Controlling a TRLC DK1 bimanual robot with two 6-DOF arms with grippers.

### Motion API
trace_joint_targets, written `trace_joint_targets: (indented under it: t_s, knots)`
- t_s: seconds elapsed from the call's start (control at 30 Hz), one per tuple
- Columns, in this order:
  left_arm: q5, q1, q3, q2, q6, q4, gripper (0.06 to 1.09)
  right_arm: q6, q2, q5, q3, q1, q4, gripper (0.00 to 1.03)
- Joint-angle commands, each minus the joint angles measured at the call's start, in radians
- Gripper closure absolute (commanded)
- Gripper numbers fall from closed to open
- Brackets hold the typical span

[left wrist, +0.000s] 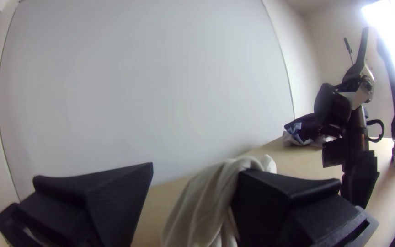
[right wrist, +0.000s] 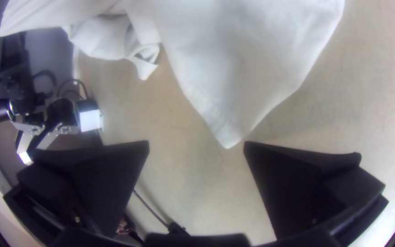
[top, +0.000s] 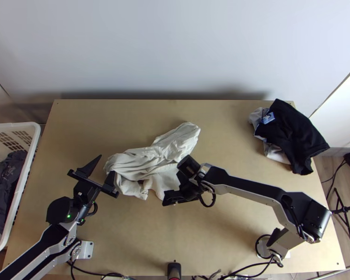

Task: Fold the t-shirt

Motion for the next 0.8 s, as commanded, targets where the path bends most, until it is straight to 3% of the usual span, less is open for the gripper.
trace_joint_targets:
  t_s: [0.0,0.2,0.23,0.27,0.37,0.57,0.77]
  knots:
    - [-0.001,0.019,0.000,-0.012,-0.002,0.001,0.34,-0.007,0.054,0.000,0.012,0.002,0.013,0.07]
    - [-0.001,0.028,0.001,-0.027,-0.005,0.001,0.34,-0.027,0.122,0.009,0.044,-0.010,0.013,0.08]
    - [-0.001,0.028,0.001,-0.030,-0.005,0.001,0.34,-0.033,0.133,0.034,0.053,-0.012,0.013,0.14]
    - [-0.001,0.028,0.001,-0.033,-0.005,0.001,0.34,-0.044,0.140,0.058,0.063,-0.012,0.013,0.24]
    - [-0.001,0.032,0.003,-0.042,-0.005,0.001,0.34,-0.060,0.143,0.123,0.099,-0.019,0.019,1.01]
    - [-0.001,0.063,-0.010,-0.082,-0.008,-0.009,0.34,-0.100,0.074,0.163,0.144,-0.082,0.011,1.00]
    - [-0.003,0.088,-0.025,-0.117,-0.066,-0.049,0.34,-0.113,-0.049,0.176,0.352,-0.233,-0.033,1.00]
